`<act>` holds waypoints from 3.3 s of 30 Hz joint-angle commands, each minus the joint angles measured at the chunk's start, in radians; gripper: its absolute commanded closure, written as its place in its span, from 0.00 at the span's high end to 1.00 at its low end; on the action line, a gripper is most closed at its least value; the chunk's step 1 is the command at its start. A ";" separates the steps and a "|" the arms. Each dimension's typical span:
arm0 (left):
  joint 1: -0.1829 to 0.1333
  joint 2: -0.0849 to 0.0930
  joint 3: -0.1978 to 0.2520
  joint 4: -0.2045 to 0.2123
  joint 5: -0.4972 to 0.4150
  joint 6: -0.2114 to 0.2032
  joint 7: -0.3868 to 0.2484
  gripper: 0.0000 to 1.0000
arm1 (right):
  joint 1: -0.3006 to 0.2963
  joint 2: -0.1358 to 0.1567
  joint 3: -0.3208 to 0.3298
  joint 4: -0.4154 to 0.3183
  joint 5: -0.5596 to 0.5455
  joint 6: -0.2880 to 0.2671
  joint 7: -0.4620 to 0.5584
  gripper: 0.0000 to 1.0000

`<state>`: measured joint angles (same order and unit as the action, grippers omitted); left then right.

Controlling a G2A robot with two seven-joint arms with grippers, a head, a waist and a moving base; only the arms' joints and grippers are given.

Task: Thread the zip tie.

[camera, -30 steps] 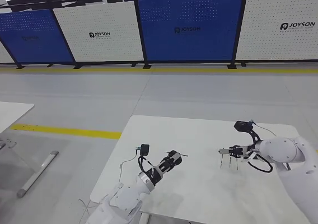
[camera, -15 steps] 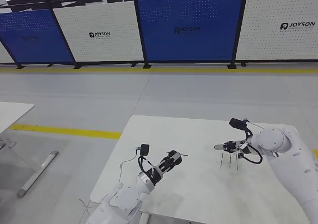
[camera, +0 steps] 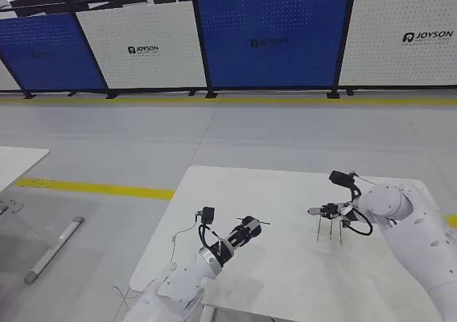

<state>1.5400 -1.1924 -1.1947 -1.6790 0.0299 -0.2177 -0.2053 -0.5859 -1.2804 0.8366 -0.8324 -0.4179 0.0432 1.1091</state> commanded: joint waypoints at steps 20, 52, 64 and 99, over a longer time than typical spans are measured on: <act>0.000 0.000 0.000 0.000 0.000 0.000 0.000 0.00 | 0.000 -0.004 -0.016 -0.053 -0.076 0.092 0.037 0.58; 0.000 0.000 0.000 0.000 0.000 0.000 0.000 0.00 | 0.105 -0.099 -0.121 0.198 -0.102 0.206 0.078 0.33; 0.000 0.000 0.000 0.000 0.000 0.000 0.000 0.00 | 0.149 -0.153 -0.153 0.336 -0.090 0.185 0.044 0.22; 0.000 0.000 0.000 0.000 0.000 0.000 0.000 0.00 | 0.235 -0.273 -0.187 0.580 -0.093 0.107 0.015 0.00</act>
<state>1.5400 -1.1924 -1.1947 -1.6790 0.0299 -0.2177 -0.2053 -0.3518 -1.5521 0.6483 -0.2553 -0.5114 0.1545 1.1253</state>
